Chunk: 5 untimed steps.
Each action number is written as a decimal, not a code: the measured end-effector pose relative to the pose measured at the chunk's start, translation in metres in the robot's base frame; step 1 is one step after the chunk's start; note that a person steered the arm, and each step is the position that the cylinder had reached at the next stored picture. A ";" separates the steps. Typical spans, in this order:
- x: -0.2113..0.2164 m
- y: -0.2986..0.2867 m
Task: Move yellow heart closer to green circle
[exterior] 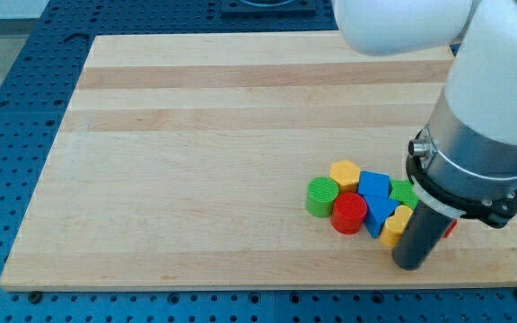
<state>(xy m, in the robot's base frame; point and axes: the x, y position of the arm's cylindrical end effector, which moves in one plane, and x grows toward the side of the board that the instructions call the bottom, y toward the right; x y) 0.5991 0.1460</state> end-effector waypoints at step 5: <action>-0.017 -0.001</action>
